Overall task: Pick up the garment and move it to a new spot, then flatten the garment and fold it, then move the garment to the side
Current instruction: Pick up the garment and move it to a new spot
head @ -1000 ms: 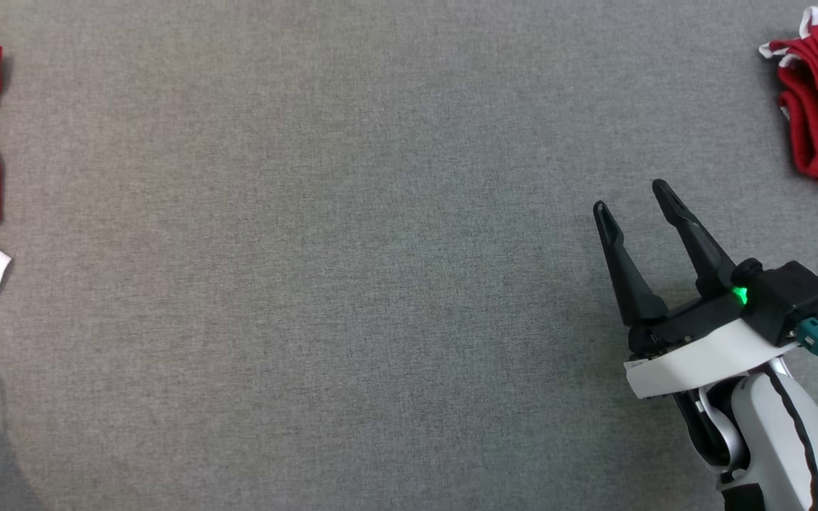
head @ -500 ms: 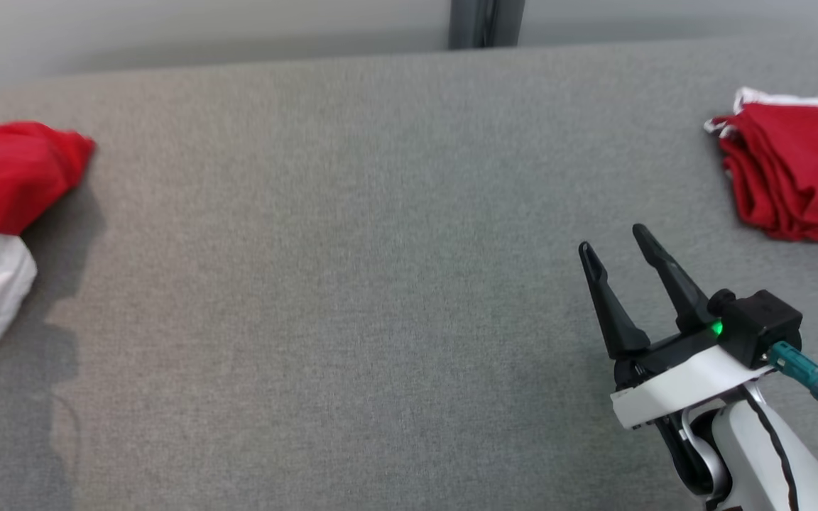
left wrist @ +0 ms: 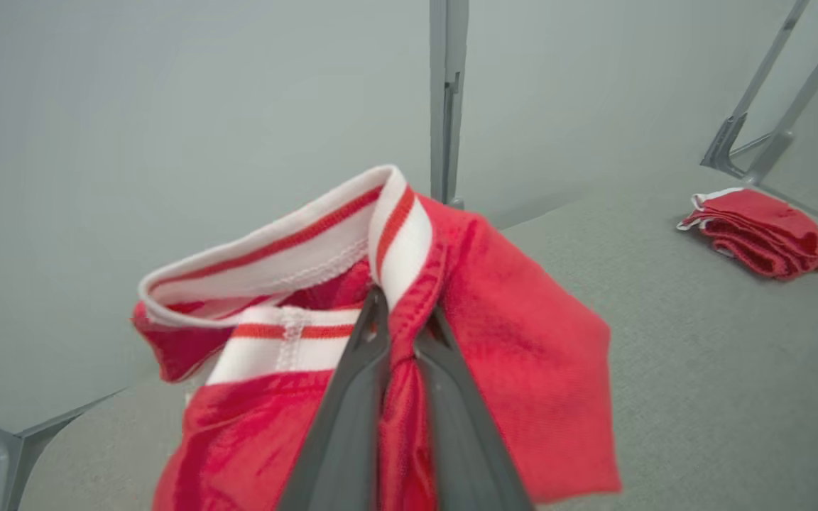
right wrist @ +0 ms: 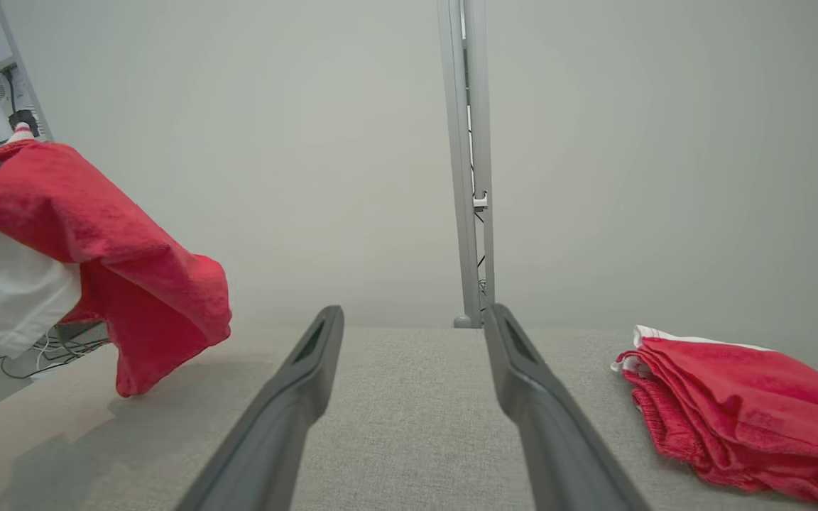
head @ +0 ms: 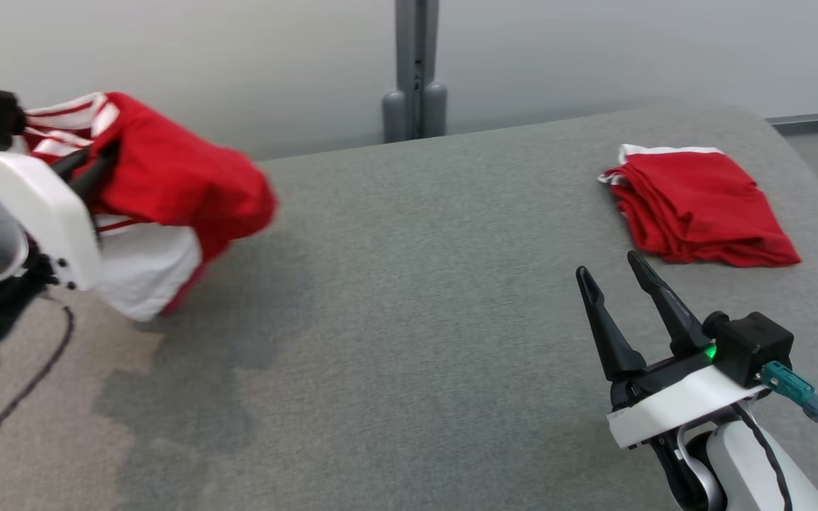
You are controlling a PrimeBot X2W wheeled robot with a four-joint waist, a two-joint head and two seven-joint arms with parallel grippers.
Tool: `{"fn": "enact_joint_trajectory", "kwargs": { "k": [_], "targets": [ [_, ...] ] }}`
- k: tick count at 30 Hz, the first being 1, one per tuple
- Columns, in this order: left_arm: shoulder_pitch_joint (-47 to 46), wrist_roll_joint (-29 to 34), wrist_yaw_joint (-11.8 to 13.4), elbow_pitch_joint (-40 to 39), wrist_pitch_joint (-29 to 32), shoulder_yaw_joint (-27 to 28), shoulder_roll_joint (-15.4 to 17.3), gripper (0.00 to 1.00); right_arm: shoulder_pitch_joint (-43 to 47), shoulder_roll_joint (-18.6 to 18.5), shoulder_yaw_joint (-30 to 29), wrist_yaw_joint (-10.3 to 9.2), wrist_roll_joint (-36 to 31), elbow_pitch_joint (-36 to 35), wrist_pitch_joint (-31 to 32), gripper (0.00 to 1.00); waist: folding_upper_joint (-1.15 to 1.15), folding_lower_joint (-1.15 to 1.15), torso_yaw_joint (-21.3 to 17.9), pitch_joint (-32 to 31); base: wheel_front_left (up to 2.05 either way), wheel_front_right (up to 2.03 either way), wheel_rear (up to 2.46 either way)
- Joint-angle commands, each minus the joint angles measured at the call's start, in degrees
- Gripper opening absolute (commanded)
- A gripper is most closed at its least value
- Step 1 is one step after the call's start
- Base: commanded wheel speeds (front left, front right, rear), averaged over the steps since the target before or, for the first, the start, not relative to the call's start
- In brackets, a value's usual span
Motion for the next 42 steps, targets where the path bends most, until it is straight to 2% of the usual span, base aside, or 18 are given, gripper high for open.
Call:
{"fn": "enact_joint_trajectory", "kwargs": {
  "k": [1, 8, 13, 18, 24, 25, 26, 30, 36, 42],
  "targets": [
    [0.6, -0.5, 0.4, -2.8, 0.2, -0.4, -1.4, 0.0, 0.6, -0.2, -0.5, 0.01, 0.5, 0.0, -0.4, 1.0, 0.0, 0.0, -2.4, -1.2, 0.0, 0.0, 0.0],
    [2.7, -1.4, 2.4, -13.3, -0.8, -3.3, -7.9, 0.0, 0.4, -0.2, -2.1, 0.01, 0.4, -0.3, -0.5, 1.0, 0.0, 0.0, -5.5, -0.2, 0.0, 0.0, 0.0],
    [5.4, -1.5, 3.5, -14.5, -3.4, -4.4, -11.0, 0.0, 0.3, 0.3, -2.2, 0.01, 0.5, -0.2, -0.5, 1.0, 0.0, 0.0, -6.4, 0.6, 0.0, 0.0, 0.0],
    [10.7, -3.1, 4.6, -10.4, -8.0, -3.6, -13.4, 0.0, -0.1, 0.6, -2.0, 0.01, 0.5, 0.0, -0.5, 1.0, 0.0, 0.0, -7.0, 1.6, 0.0, 0.0, 0.0],
    [15.5, -4.4, 4.8, 0.2, -15.1, -1.4, -15.1, 0.0, 0.0, 0.6, -1.7, 0.01, 0.5, 0.2, -0.6, 1.0, 0.0, 0.0, -6.5, 2.0, 0.0, 0.0, 0.0],
    [16.3, -4.4, 4.4, 2.2, -15.5, -1.7, -15.6, 0.41, 0.0, 0.6, -1.6, 0.01, 0.4, 0.3, -0.6, 1.0, 0.0, 0.0, -6.2, 1.9, 0.0, 0.0, 0.0],
    [16.5, -4.5, 3.8, 3.7, -16.2, -2.0, -16.1, 1.0, 0.0, 0.4, -1.4, 0.01, 0.4, 0.3, -0.6, 1.0, 0.0, 0.0, -6.0, 1.9, 0.0, 0.0, 0.0],
    [16.9, -4.8, 2.1, 7.3, -19.9, -2.8, -18.1, 1.0, 0.5, -0.2, -1.2, 0.01, 0.3, 0.5, -0.5, 1.0, 0.0, 0.0, -4.5, 1.5, 0.0, 0.0, 0.0],
    [16.8, -2.4, 1.3, 7.0, -25.6, -3.9, -18.8, 1.0, 1.2, -0.9, -1.5, 0.01, 0.1, 0.3, -0.5, 1.0, 0.0, 0.0, -1.2, 0.8, 0.0, 0.0, 0.0],
    [18.3, 0.2, 3.5, 2.8, -28.9, -3.2, -16.3, 1.0, 1.9, -0.9, -1.6, 0.01, 0.1, 0.1, -0.5, 1.0, 0.0, 0.0, 1.4, -0.2, 0.0, 0.0, 0.0]
  ]
}}
